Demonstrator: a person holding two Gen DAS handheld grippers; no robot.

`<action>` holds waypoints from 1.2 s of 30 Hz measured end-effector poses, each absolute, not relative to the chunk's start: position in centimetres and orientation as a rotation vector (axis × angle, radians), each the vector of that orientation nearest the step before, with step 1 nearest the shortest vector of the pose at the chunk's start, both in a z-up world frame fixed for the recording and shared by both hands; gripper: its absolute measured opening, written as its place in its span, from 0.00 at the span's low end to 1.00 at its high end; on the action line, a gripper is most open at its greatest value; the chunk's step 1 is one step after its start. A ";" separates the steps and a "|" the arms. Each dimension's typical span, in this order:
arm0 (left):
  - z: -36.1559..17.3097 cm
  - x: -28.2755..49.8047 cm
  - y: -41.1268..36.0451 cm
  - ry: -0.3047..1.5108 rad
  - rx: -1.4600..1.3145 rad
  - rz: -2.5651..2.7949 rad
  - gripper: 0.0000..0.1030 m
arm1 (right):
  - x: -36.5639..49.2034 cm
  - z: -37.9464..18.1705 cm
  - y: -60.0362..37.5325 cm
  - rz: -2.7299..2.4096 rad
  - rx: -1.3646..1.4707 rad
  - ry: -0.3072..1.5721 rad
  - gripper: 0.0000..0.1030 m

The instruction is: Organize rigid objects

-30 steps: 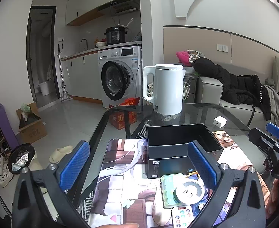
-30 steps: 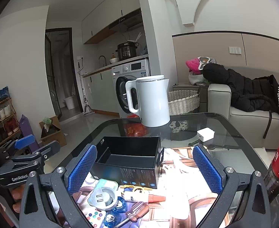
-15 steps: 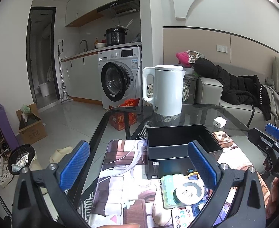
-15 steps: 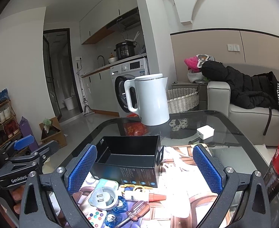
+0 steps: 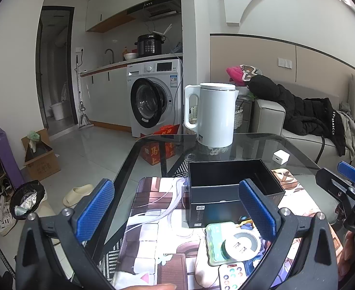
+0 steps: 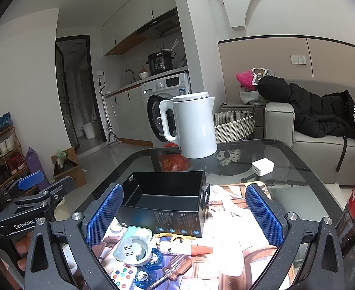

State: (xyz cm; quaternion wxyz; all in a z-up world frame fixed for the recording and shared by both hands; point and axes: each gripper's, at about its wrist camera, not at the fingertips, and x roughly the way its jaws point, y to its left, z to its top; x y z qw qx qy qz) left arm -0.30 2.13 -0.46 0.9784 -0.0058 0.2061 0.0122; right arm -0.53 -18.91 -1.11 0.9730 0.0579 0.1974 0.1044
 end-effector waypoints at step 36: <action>-0.6 -0.3 2.3 0.417 -0.019 0.034 1.00 | -0.5 -1.1 -18.9 0.226 0.121 0.415 1.00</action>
